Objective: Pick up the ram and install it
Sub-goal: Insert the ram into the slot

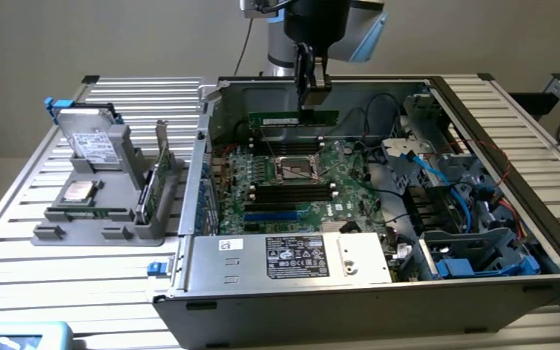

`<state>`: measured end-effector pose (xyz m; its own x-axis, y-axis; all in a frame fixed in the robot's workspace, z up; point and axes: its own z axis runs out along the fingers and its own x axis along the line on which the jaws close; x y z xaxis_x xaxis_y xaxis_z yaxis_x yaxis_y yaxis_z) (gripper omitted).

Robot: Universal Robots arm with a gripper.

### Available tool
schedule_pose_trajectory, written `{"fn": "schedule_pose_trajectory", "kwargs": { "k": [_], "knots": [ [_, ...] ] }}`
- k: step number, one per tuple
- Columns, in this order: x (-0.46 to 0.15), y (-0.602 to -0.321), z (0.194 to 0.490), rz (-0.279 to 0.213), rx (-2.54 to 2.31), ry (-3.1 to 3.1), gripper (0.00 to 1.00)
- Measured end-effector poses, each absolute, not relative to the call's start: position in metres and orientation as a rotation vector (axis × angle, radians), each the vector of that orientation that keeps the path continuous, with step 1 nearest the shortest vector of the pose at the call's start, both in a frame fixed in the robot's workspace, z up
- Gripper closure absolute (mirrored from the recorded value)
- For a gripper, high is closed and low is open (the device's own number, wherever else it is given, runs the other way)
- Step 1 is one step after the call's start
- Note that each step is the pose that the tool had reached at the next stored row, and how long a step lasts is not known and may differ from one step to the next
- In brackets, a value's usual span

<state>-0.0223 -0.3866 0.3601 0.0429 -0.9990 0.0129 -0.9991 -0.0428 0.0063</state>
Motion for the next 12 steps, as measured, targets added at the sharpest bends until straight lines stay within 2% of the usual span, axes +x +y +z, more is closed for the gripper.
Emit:
{"fn": "schedule_pose_trajectory", "kwargs": {
  "k": [12],
  "knots": [
    [-0.0225, -0.3865, 0.3563, 0.012, 2.257, -2.162, 0.86]
  ]
}}
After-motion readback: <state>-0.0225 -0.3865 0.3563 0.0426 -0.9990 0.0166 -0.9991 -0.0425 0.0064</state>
